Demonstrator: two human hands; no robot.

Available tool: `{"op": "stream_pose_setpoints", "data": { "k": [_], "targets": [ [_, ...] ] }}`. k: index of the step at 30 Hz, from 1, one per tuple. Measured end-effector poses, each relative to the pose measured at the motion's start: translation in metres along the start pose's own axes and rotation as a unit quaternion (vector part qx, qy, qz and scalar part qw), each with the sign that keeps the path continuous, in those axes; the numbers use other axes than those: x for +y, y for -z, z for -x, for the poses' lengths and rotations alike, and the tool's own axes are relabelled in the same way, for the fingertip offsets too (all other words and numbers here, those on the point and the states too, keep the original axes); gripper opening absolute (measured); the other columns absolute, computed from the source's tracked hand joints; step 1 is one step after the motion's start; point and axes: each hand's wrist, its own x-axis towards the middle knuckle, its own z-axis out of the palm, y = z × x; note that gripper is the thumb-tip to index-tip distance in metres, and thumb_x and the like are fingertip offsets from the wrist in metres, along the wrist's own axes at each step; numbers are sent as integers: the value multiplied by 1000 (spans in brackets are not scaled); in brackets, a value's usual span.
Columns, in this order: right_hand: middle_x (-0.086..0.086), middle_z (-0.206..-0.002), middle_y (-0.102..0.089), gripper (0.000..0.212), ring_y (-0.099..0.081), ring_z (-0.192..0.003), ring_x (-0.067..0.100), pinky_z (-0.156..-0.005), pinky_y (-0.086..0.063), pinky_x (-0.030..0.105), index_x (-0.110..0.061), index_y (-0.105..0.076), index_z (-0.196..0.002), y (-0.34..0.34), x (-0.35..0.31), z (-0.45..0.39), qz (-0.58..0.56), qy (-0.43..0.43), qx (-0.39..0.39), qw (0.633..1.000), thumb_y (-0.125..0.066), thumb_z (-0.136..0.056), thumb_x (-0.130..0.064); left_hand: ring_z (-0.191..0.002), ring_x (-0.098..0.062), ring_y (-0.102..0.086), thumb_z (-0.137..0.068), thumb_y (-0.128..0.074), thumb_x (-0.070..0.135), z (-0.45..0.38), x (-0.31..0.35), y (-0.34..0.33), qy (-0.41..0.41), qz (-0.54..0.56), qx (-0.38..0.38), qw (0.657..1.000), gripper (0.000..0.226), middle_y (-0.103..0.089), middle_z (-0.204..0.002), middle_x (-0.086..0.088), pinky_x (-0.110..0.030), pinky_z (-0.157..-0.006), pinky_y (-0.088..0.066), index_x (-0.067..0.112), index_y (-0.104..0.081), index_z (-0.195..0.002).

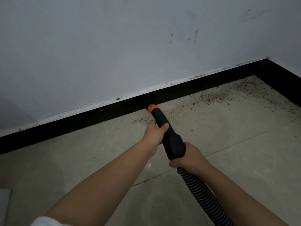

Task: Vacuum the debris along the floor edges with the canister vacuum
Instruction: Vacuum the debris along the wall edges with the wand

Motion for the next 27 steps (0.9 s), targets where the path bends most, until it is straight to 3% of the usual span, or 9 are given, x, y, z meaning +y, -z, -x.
{"op": "stream_pose_setpoints", "data": {
  "k": [8,12,15,22,27],
  "targets": [
    [4,-83,-57,34,-60,-72,22,-68,-53,37,-17,-47,-82,-33,-6,11,45,14,-43,998,-75,-66,-7,-98,-22,-56,-93,-54,20,24,-14,43,42,33,38,998,49,-53,-126,-12,-29,-76,-48,9,-36,-137],
    [1,-83,-53,37,-56,-70,14,-59,-48,27,-20,-43,-81,-59,-20,11,92,35,-92,991,-75,-67,-9,-105,-26,-56,-90,-55,25,30,-24,76,52,44,101,993,53,-53,-125,-12,-36,-89,-49,10,-36,-137],
    [1,-84,-53,37,-58,-73,18,-66,-52,34,-21,-43,-81,-82,-35,6,115,48,-118,985,-75,-66,-11,-107,-28,-56,-89,-55,27,33,-29,104,51,50,141,987,55,-53,-124,-14,-42,-95,-48,9,-36,-137],
    [3,-82,-56,35,-59,-71,20,-70,-53,37,-18,-46,-82,-106,-53,12,153,64,-159,973,-76,-66,-9,-107,-28,-56,-89,-56,27,45,-44,145,65,87,154,982,55,-53,-123,-14,-42,-97,-47,10,-35,-137],
    [5,-84,-57,36,-60,-73,22,-73,-54,42,-17,-49,-84,-106,-59,12,164,69,-181,967,-77,-65,-4,-101,-25,-56,-91,-53,28,49,-39,152,84,138,165,973,48,-53,-118,-13,-34,-80,-50,10,-37,-132]
  ]
}}
